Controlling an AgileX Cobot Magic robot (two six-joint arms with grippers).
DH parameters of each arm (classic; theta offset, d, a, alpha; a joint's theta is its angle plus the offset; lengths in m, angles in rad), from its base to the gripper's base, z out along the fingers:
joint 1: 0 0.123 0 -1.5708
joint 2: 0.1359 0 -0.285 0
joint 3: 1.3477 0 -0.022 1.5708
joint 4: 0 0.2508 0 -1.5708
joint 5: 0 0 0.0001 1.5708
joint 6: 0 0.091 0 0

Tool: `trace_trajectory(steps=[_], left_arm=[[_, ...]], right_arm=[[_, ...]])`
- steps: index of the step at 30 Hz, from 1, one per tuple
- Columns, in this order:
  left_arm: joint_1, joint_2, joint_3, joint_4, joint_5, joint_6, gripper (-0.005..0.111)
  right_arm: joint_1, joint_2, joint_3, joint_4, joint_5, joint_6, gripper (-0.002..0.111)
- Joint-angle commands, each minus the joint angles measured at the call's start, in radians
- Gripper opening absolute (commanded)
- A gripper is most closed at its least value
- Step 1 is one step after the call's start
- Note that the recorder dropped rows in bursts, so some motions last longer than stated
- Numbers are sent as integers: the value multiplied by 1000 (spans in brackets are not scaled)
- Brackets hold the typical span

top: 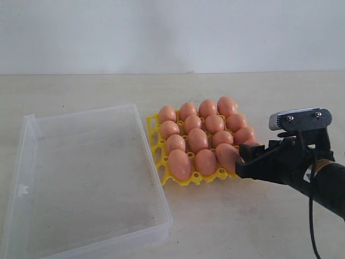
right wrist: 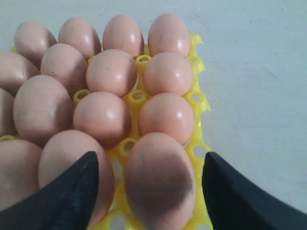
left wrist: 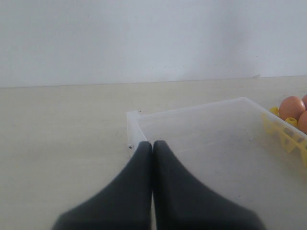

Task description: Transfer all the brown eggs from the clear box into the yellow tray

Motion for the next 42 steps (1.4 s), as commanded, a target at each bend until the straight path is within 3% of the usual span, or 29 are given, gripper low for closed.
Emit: trace_trajectory(steps=[1,10,15,27,30,33,36,42], left_arm=[[-4,-3,-3,-5,-1,1,-4],[-4,-3,-3,-5,-1,1,-4],[-4,-3,-3,-5,-1,1,-4],[-4,-3,-3,-5,0,1,-4],[-4,-3,-3,-5,0,1,-4],[-4,-3,-3,-5,0,1,-4],[-4,-3,-3,-5,0,1,-4],[-4,-3,-3,-5,0,1,-4]], right_arm=[[0,0,2,-8,-11,34,62],[0,-34,2,-8,3,34,62],[0,-195,2,37,113,14,62],[0,-657,-119,99,774,-161,60],[0,-691,-197,58,856,-161,46],[18,-699,-270,39,919,-152,22],[105,-699,-331,23,976,-156,0],[310,-655,-382,18,922,-202,0]])
